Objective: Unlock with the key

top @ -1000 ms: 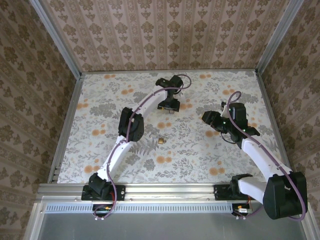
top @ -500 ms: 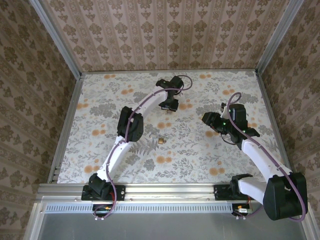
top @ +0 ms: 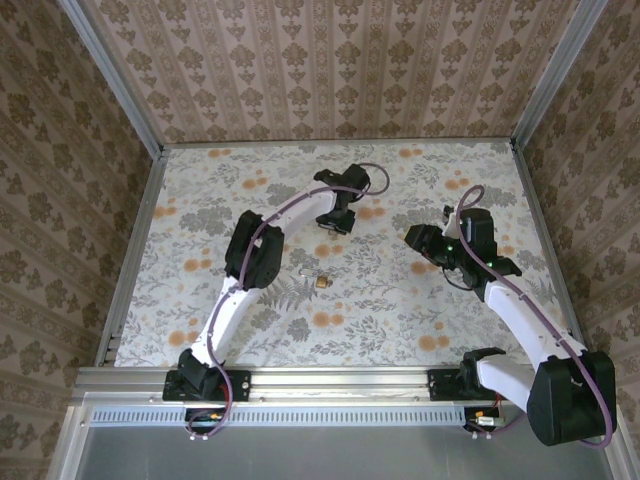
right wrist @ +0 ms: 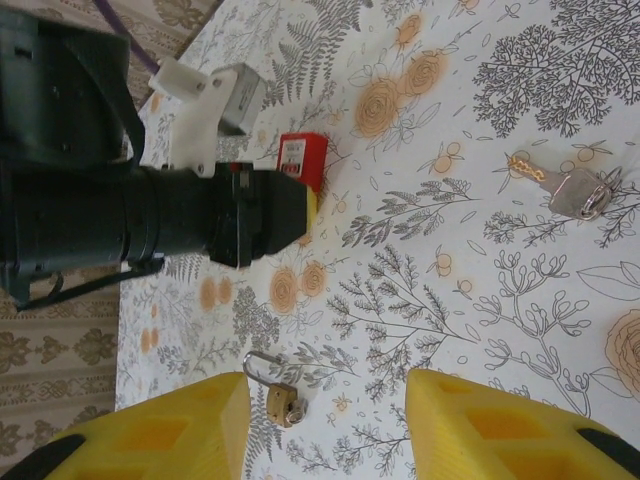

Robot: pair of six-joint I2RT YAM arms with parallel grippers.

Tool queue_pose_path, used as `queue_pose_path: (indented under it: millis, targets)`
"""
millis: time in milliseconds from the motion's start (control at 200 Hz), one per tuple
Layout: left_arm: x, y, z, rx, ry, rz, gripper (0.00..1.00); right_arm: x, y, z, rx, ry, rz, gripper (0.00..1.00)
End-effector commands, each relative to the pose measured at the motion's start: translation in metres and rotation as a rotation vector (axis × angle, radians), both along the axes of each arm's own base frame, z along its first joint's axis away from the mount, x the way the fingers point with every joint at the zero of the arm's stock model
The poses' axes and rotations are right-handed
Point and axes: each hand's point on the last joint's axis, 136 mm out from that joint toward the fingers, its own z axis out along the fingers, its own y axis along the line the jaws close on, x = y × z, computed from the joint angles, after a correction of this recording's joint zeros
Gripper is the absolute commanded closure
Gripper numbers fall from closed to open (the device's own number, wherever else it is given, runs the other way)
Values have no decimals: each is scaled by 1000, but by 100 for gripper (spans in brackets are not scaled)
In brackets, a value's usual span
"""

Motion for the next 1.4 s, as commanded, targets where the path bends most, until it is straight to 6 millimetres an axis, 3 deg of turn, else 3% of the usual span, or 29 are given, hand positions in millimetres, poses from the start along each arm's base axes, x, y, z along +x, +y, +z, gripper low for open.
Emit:
queue_pose_path:
  millis: [0,335,475,620,680,840,990,1230,1290,1395]
  targets:
    - [-43,12,2,70,63,-81,71,-6,-8,-9,-41,18,-17,54]
    - [-128,-8,-6,29,117,-220,73,-13,-18,-20,-99,49,-46,54]
    - [-144,-13,-7,21,128,-257,73,-18,-24,-23,-131,60,-61,54]
    - [-140,-12,2,3,108,-273,66,-17,-30,-26,-152,74,-78,52]
    - [-137,-13,8,-4,96,-287,59,-16,-31,-28,-162,81,-85,50]
    - [-130,-16,30,-27,57,-334,28,-11,-35,-32,-183,101,-100,48]
    - [-119,-15,72,-56,-46,-360,1,-5,-41,-35,-215,119,-121,47]
    - [-95,16,142,-83,-296,-313,0,10,-45,-55,-301,215,-121,55]
    - [-91,24,150,-139,-340,-287,0,17,-40,-59,-331,230,-98,63]
    - [-88,44,145,-247,-331,-203,0,30,-31,-62,-391,239,-74,74]
